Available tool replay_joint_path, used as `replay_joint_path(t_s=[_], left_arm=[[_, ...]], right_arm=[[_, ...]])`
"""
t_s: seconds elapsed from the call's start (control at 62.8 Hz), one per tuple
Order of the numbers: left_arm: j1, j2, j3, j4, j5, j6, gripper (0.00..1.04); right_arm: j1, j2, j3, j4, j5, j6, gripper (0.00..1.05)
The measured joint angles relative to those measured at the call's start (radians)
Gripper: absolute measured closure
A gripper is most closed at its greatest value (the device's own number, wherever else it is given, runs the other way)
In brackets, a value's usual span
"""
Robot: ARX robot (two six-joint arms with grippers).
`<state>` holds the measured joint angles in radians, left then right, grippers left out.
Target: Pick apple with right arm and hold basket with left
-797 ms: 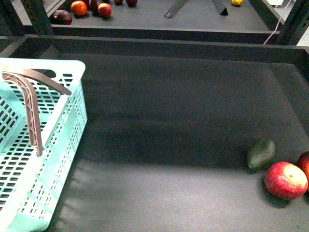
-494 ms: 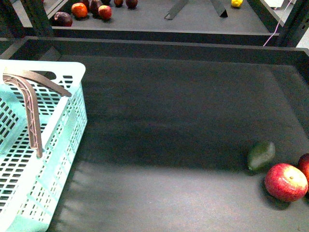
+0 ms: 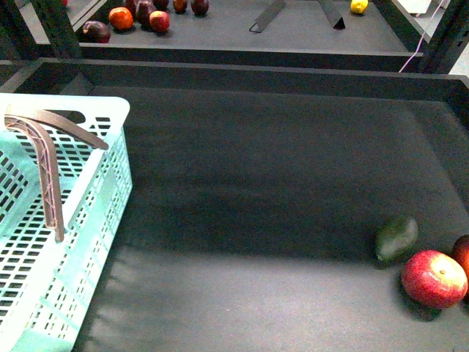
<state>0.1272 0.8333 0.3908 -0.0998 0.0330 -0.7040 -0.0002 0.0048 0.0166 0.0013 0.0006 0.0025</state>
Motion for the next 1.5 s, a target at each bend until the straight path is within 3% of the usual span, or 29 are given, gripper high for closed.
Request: replay_joint_path(t_s=[0.127,0.351,0.685,0.956,1.402,1.498], left_arm=[[0.052,0.242,0.055,0.151,0.101,-0.192,0.07],[0.076,0.528,0.201,0.236,0.143,-0.336,0.07],[0.071,0.855,0.392,0.311,0.116,-0.417,0.07],[0.053,0.958,0.467,0.312,0.086,-0.443,0.07],[0.046,0.958,0.492,0.276,0.067,-0.476,0.82],[0.035,0.931,0.491,0.252,0.089,-0.528,0.89]], right_arm=[[0.000,0.000,0.000,0.000,0.000,0.000,0.09],[0.000,0.000,0.000,0.000,0.000,0.000,0.09],[0.000,0.000,0.000,0.000,0.000,0.000,0.09],[0.000,0.000,0.000,0.000,0.000,0.000,0.09],[0.000,0.000,0.000,0.000,0.000,0.000,0.09],[0.000,0.000,0.000,0.000,0.000,0.000,0.09]])
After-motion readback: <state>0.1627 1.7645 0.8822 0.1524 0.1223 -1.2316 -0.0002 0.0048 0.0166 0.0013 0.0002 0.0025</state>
